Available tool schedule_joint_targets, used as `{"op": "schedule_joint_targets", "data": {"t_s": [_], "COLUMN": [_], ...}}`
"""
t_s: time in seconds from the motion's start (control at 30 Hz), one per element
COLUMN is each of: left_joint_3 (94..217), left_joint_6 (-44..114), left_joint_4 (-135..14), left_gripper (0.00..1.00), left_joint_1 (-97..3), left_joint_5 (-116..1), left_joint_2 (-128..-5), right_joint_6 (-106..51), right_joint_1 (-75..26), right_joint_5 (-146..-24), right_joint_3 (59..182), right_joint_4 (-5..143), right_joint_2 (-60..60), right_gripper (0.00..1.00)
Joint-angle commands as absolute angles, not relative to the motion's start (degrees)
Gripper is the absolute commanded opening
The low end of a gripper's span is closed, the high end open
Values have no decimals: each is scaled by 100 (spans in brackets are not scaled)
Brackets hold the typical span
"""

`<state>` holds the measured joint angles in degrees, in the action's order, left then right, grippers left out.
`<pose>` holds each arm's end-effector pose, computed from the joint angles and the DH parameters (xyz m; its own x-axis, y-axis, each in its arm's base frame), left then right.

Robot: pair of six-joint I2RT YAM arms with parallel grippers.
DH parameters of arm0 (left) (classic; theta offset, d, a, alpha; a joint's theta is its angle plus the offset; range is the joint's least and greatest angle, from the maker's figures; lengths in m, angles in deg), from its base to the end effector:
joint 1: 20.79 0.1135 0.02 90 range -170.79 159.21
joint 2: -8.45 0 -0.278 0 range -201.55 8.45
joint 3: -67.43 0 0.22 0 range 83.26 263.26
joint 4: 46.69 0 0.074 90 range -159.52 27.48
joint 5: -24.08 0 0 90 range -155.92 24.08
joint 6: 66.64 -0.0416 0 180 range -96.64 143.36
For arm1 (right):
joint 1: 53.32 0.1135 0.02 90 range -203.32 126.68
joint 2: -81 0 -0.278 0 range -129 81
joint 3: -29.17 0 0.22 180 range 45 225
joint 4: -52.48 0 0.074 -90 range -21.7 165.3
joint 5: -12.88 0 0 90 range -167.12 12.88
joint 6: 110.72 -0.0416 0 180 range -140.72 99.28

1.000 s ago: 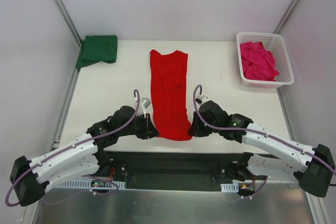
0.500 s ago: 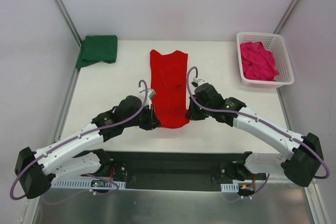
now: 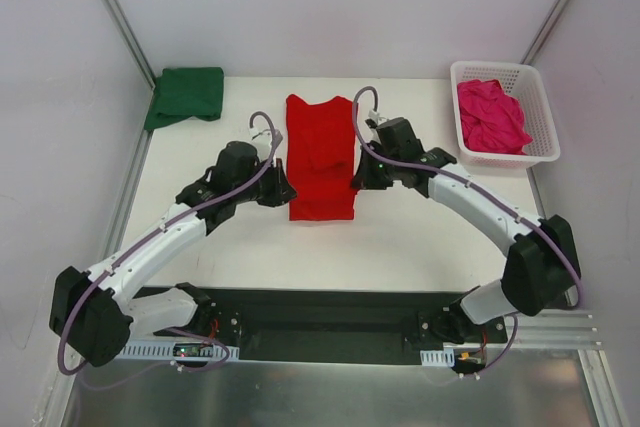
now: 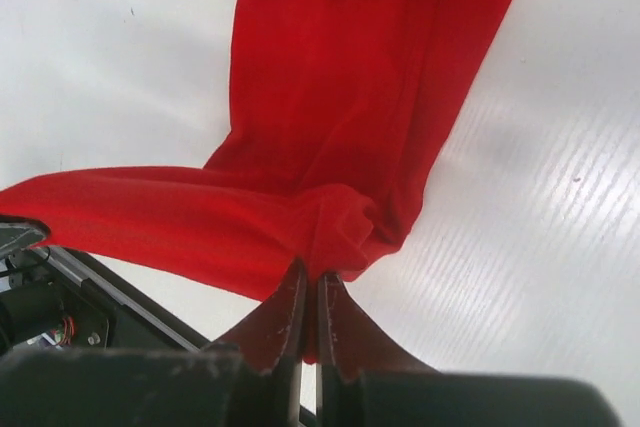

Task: Fold and stack the t-shirts
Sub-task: Fold the folded rectangular tshirt in 1/3 of the way

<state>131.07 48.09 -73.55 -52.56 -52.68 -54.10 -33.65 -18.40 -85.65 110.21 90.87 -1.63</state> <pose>0.1777 -0.1213 0.3146 -0.6235 -0.0929 -0.7763 0.4702 0.7488 -0.4672 0.2363 0.1725 0.3091 -0.6610 -0.1916 -0.7255 -0.5247 0.8092 0.2643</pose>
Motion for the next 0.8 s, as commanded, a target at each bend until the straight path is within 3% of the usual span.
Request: {"op": "schedule_joint_targets", "data": {"t_s": [0.0,0.77], "left_joint_3": [13406,14478], "left_joint_6": [4481,4112], "left_joint_4": [-7131,-6270], "left_gripper": [0,0], "left_joint_1": [-5111,-4294], "left_joint_5": [-5168,-4518], "left_joint_2": [-5729,-7997], "right_joint_6": [-3048,-2793], "right_joint_1": [-2097,-3073], "right_joint_5": [-8792,-9698], "right_joint_3": [11512,13007], "right_joint_4": [8913,8773], "right_joint_2": [-601,-2403], "right_gripper": [1,1]}}
